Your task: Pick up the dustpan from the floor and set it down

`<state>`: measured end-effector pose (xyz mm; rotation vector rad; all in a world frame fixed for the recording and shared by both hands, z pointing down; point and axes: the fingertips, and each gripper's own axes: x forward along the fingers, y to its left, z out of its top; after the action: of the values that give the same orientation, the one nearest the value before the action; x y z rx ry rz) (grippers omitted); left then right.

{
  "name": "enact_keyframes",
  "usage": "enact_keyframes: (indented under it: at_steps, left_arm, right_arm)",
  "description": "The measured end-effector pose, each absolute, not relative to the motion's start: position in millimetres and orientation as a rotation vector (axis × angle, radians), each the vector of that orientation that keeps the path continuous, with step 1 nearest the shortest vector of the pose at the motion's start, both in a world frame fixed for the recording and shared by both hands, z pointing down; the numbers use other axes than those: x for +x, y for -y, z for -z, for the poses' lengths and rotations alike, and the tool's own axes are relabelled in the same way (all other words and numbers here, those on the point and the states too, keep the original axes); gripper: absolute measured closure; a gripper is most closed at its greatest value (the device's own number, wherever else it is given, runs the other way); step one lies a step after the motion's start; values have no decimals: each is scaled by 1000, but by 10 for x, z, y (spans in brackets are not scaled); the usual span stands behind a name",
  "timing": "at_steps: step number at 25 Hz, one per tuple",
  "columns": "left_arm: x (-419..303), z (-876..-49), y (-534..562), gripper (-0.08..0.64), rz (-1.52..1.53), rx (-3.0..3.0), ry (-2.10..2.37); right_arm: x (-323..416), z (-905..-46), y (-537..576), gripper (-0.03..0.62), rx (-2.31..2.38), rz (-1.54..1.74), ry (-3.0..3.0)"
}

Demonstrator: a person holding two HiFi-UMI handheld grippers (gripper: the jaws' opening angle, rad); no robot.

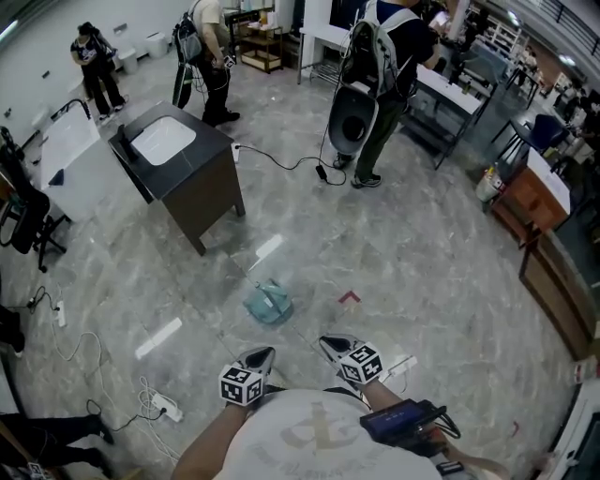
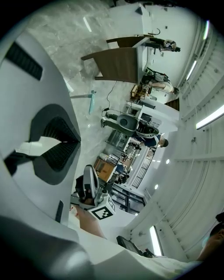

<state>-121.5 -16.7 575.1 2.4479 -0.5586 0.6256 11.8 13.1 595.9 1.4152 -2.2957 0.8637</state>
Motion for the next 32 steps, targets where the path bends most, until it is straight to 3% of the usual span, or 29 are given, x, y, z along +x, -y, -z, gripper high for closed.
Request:
enact_keyframes:
  at_steps: [32]
  left_arm:
    - [-2307, -5894, 1119, 548, -438, 2255, 873]
  right_arm:
    - [-473, -6280, 1116, 574, 1151, -814, 2203]
